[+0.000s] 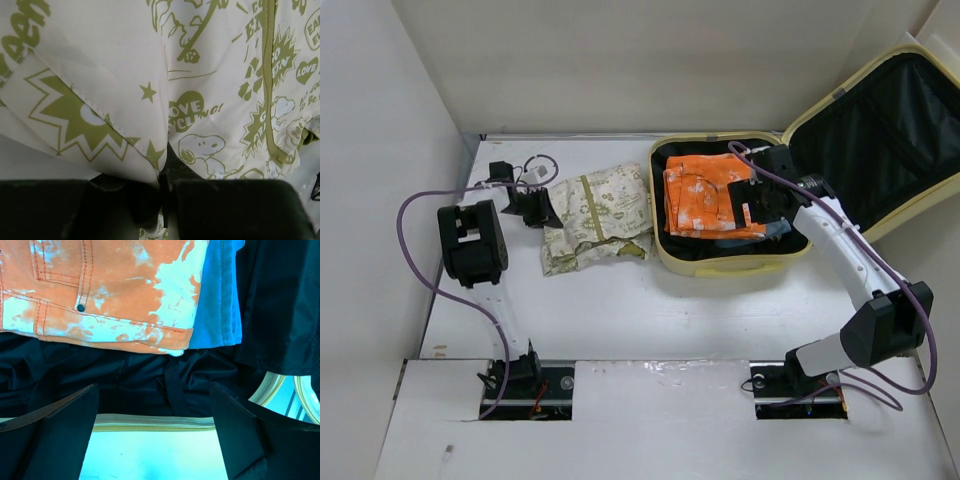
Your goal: Pack the luggage
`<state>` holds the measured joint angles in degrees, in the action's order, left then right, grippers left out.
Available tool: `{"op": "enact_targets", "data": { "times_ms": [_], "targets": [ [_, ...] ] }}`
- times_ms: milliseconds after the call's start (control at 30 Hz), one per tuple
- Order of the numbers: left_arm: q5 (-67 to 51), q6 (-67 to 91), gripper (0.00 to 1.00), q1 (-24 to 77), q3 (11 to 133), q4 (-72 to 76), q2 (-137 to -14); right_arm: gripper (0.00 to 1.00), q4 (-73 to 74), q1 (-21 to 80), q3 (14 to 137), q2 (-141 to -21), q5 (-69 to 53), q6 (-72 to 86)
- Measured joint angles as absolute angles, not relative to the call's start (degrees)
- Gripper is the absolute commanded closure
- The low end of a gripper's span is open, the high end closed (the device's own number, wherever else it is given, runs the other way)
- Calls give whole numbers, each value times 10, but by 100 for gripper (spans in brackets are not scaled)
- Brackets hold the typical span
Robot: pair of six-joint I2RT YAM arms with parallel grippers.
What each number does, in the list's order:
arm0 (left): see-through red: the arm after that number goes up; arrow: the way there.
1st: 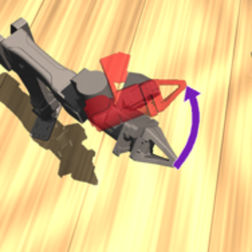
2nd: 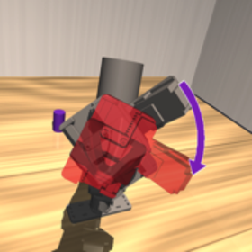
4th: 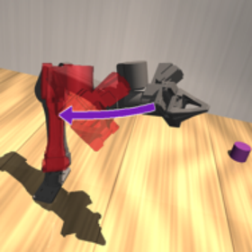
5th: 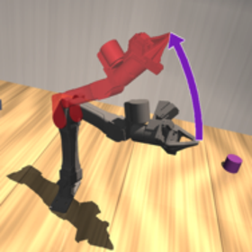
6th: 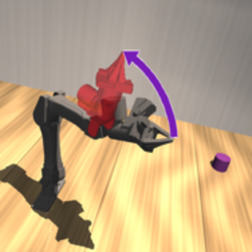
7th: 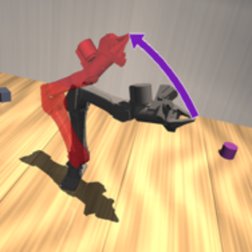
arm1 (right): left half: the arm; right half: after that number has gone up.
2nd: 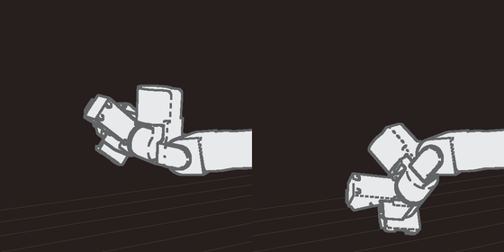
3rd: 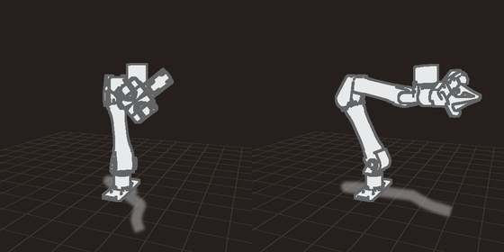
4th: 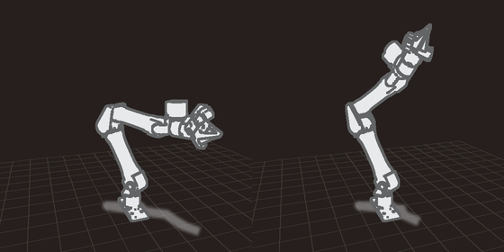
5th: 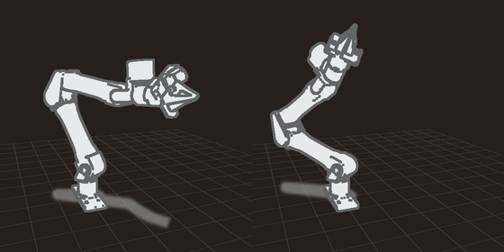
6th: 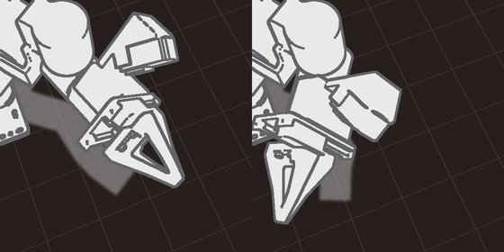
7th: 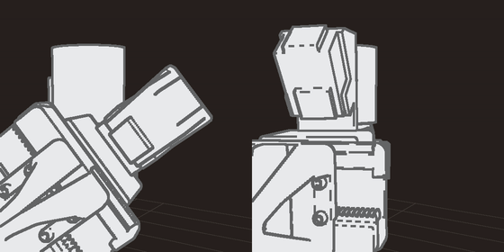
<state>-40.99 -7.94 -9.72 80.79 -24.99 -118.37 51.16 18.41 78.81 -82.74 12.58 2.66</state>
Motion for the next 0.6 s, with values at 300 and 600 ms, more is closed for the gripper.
{"op": "enact_targets", "data": {
  "times_ms": [300,600],
  "targets": [
    [-328,-198,100,-136,816,-366,-1089,5,527,238,800,-830,149,41],
    [-326,-252,100,-166,888,-476,-1015,5,534,299,816,-843,167,57]
  ]
}}
